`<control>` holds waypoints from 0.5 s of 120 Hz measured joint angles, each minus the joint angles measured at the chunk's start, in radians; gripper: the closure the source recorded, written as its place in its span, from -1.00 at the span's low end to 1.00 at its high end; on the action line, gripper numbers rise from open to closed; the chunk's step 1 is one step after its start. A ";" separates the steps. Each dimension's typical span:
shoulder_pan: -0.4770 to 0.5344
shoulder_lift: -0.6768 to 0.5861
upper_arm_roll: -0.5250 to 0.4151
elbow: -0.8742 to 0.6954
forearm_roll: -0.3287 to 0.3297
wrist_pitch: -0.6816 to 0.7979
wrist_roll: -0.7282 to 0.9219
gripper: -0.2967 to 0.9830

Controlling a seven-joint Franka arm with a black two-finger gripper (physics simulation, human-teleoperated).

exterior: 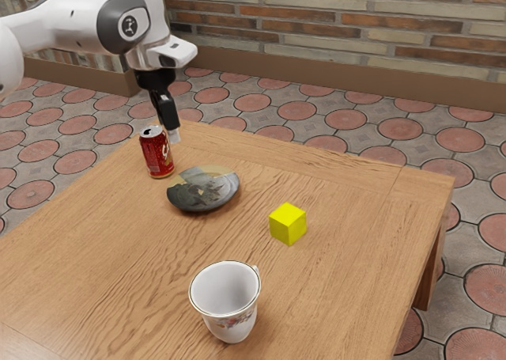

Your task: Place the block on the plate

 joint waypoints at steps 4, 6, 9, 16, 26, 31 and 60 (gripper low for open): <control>0.000 0.000 0.000 0.001 0.000 0.000 0.004 -0.54; 0.000 0.000 0.000 0.001 0.000 0.000 0.006 -0.54; -0.001 0.001 0.000 0.002 0.000 -0.001 0.008 -0.54; -0.001 0.002 0.000 0.003 0.000 -0.001 0.014 -0.54; -0.001 0.004 0.000 0.004 0.000 -0.001 0.021 -0.54; -0.001 0.006 0.000 0.004 -0.002 -0.001 0.025 -0.54; -0.088 0.149 0.000 0.119 -0.003 0.008 0.029 -0.54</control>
